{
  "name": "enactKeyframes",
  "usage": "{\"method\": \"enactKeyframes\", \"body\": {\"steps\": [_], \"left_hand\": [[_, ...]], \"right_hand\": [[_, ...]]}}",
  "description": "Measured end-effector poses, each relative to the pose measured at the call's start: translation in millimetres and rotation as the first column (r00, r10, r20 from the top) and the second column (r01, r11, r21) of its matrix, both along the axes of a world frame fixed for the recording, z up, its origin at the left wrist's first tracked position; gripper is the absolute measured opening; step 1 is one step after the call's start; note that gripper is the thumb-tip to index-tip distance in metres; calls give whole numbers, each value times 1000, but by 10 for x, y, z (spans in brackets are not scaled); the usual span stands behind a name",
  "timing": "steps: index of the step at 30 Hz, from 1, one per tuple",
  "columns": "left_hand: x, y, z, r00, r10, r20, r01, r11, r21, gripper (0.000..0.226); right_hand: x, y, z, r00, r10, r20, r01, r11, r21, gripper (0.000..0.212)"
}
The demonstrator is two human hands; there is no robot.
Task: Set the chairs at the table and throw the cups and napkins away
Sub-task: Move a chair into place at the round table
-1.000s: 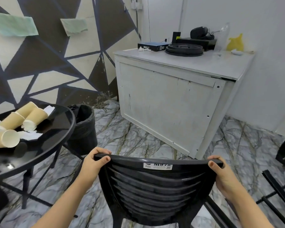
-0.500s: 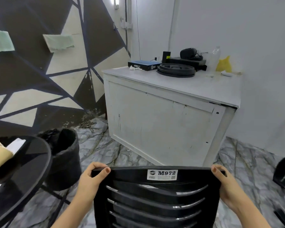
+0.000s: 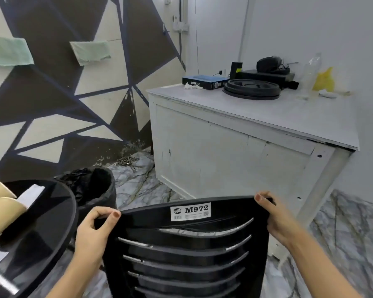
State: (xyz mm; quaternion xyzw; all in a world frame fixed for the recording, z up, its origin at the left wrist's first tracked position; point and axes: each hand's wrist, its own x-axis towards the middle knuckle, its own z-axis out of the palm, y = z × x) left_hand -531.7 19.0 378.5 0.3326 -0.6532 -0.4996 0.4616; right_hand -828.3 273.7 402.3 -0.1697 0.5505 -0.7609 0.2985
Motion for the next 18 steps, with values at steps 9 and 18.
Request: {"method": "enactKeyframes", "body": {"steps": [9, 18], "left_hand": [[309, -122, 58, 950, 311, -13, -311, 950, -35, 20], [440, 261, -314, 872, 485, 66, -489, 869, 73, 19]], "right_hand": [[-370, -1202, -108, 947, 321, -14, -321, 945, -63, 12], [-608, -1987, -503, 783, 622, 24, -621, 783, -26, 17]]}}
